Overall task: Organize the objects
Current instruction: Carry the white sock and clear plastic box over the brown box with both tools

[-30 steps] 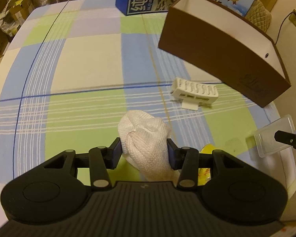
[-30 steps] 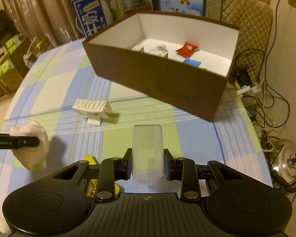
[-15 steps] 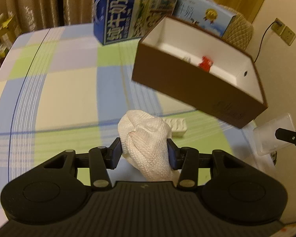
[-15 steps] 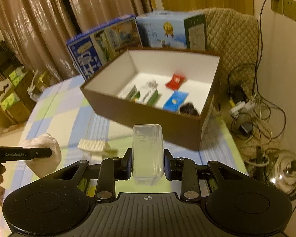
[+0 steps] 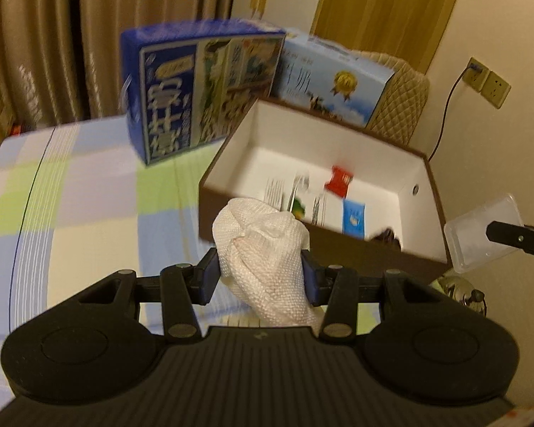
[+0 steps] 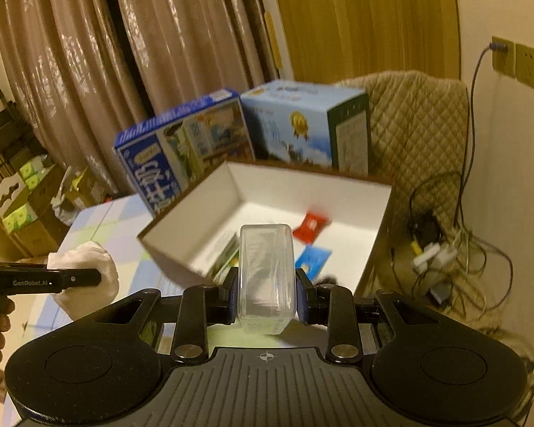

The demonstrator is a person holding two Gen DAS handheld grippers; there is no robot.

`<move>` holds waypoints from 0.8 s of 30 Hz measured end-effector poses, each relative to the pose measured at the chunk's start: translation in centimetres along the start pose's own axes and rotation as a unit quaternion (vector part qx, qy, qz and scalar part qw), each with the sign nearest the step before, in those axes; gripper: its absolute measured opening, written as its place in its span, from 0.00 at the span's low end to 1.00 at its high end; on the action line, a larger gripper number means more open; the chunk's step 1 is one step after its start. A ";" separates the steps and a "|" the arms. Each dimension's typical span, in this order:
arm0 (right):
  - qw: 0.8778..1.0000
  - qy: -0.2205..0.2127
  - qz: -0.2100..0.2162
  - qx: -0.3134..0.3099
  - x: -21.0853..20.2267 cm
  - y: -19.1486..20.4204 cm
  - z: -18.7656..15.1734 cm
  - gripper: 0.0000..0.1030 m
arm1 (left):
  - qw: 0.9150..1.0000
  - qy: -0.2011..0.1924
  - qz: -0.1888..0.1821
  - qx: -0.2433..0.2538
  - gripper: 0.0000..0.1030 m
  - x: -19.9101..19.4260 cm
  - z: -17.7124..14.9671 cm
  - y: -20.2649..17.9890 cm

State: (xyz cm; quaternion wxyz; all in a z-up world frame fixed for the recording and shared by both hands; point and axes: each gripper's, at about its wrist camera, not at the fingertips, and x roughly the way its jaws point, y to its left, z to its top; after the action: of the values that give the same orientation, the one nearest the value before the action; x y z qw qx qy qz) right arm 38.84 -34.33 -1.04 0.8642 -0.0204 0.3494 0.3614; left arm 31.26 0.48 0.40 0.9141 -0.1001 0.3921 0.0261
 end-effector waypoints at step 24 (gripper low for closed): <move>0.993 0.077 -0.083 -0.040 15.8 -5.7 3.5 0.27 | 0.994 0.018 0.016 0.107 0.40 12.7 9.6 -3.6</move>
State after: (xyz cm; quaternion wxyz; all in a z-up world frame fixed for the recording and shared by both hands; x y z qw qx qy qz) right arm 52.33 -27.91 -9.40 0.8602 -0.1117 0.3975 0.2993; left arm 47.35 -1.43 -1.72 0.9116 0.0044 0.4110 -0.0032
